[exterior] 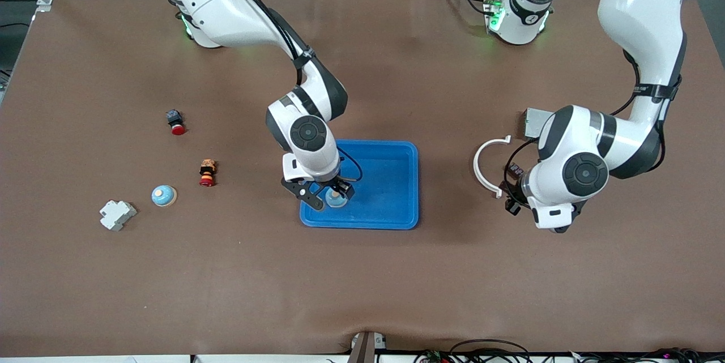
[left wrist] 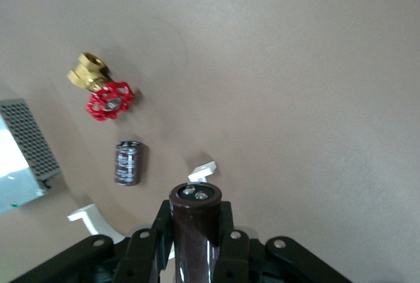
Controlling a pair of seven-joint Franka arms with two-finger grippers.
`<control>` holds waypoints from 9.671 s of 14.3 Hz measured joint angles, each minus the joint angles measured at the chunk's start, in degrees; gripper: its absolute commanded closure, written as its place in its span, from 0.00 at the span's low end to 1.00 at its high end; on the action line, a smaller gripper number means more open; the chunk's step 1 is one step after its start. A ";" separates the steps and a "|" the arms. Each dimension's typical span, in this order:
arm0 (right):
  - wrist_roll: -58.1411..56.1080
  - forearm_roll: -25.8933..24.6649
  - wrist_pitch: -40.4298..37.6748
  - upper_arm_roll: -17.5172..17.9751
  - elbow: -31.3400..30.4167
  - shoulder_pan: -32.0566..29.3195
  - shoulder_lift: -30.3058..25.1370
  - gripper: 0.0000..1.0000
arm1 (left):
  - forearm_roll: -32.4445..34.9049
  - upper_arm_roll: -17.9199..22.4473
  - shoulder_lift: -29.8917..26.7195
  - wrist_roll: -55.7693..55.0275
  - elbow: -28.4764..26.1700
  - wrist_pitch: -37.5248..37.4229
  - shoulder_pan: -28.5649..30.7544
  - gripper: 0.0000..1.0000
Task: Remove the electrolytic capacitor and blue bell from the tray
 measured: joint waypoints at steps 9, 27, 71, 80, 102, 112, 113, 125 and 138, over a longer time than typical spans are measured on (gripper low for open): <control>0.05 -0.80 2.77 -1.20 2.26 0.00 4.14 0.00 | -0.23 0.15 -3.38 18.87 -1.98 -4.40 9.96 1.00; 2.44 -0.80 -3.71 -1.10 6.91 0.42 4.09 1.00 | 0.33 0.04 -2.58 26.22 -8.71 3.23 14.10 1.00; -82.24 8.48 -4.15 -2.00 3.97 -43.97 3.51 1.00 | 18.27 -7.59 -2.59 32.51 -2.08 9.73 18.85 0.00; -82.26 8.50 -2.84 -1.83 3.79 -43.96 4.52 1.00 | 2.77 -8.63 -14.25 52.61 4.89 -6.62 19.70 0.00; -82.27 9.63 -1.18 -1.69 4.01 -43.95 5.30 0.00 | -9.22 18.04 -42.40 63.70 -11.42 -17.39 -7.83 0.00; -82.27 8.34 -16.28 -1.49 2.29 -42.13 -9.77 0.00 | -10.69 18.07 -42.87 63.82 -7.47 -23.62 -8.16 0.00; -82.27 6.82 -16.42 -1.49 0.56 -41.59 -12.19 0.00 | -10.73 18.09 -42.87 63.82 -6.86 -24.29 -8.16 0.00; -79.88 1.24 -33.37 -1.48 -7.28 -41.09 -35.20 0.00 | -10.78 17.84 -42.82 63.82 -6.05 -25.76 -8.25 0.00; -78.98 -0.21 -41.03 -1.64 -2.83 -41.09 -38.06 0.00 | -10.78 17.41 -42.82 63.69 -5.76 -25.76 -8.19 0.00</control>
